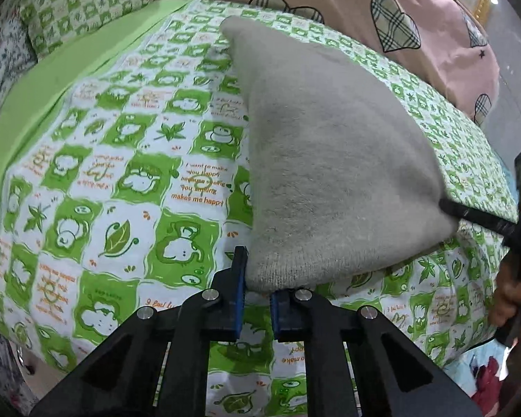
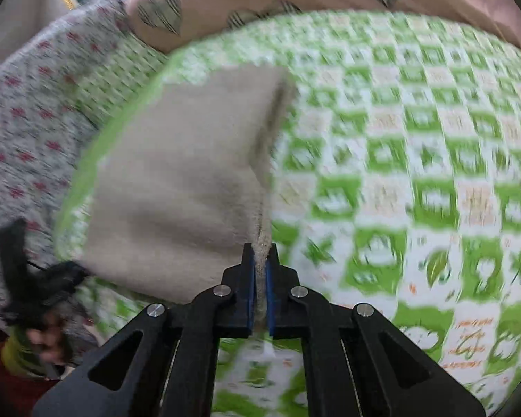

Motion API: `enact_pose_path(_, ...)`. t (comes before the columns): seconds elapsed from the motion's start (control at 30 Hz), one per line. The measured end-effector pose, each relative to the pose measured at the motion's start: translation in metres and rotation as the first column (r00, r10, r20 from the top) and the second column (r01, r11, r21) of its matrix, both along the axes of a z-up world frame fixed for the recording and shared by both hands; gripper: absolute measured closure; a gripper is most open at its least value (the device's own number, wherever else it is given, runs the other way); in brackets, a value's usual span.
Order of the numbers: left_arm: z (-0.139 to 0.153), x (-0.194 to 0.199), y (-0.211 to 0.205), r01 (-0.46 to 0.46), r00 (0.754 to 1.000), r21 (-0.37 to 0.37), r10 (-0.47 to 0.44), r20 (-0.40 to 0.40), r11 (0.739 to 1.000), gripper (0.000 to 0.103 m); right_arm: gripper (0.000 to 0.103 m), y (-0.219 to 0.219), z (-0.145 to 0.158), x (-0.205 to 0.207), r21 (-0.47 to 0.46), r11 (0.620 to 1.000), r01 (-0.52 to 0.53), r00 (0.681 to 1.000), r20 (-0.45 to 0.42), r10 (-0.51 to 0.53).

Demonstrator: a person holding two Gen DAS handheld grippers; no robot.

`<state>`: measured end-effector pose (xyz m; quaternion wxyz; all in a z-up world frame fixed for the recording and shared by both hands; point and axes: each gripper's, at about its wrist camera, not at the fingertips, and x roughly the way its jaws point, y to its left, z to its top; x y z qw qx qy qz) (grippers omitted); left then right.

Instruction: Fold small clothes

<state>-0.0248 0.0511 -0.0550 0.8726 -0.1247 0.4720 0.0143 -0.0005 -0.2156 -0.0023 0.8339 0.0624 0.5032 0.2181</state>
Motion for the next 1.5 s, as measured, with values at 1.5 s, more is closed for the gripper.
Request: enact_pose_path(1.5, 0.038, 0.163, 0.025, 0.175, 0.983, -0.117, -0.167, 0.072, 0.978, 0.094, 0.077, 0.074, 0.015, 0.179, 0.117, 0.992, 0.042, 0.999, 0.023, -0.045)
